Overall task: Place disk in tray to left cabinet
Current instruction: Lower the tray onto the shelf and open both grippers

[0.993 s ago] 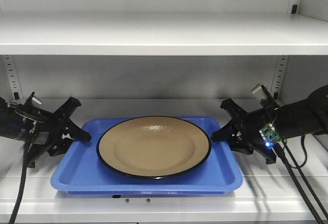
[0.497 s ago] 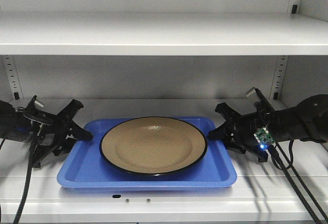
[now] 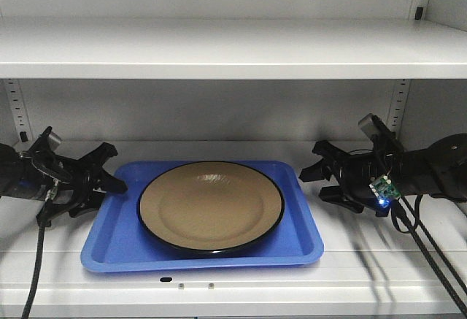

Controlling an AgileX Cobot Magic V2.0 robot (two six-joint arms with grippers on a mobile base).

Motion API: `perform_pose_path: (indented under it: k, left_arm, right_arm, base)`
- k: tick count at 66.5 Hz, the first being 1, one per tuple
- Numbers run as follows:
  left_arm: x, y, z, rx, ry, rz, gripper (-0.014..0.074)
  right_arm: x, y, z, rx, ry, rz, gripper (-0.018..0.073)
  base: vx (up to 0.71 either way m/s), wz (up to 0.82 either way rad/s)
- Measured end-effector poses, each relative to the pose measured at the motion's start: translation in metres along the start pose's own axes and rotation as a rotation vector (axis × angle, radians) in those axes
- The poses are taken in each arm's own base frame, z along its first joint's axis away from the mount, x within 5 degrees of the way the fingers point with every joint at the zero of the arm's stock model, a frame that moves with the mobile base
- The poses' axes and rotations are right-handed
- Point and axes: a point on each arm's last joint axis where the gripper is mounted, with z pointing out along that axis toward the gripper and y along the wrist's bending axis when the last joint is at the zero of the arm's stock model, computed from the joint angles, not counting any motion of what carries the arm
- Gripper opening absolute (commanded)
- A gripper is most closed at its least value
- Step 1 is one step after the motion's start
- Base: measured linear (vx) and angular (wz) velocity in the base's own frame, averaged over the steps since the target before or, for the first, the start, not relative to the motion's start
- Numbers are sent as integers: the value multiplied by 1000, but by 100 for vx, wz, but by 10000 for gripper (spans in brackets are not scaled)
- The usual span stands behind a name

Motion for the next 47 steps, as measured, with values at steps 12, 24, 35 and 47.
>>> perform_pose_path:
  k: [12,24,35,47]
  left_arm:
    - [-2,-1,-1,3,-23,-3,490]
    - [-2,-1,-1,4,-25,-1,488]
    - [-2,-1,-1,4,-25,-1,488]
    - [-2,-1,-1,4,-25,-1,488]
  right_arm:
    - [0,0,0,-2,0,2,431]
    - [0,0,0,-2,0,2,431]
    - [0,0,0,-2,0,2,427]
    - [0,0,0,-2,0,2,421]
  base:
    - [0,0]
    - [0,0]
    - [0,0]
    - [0,0]
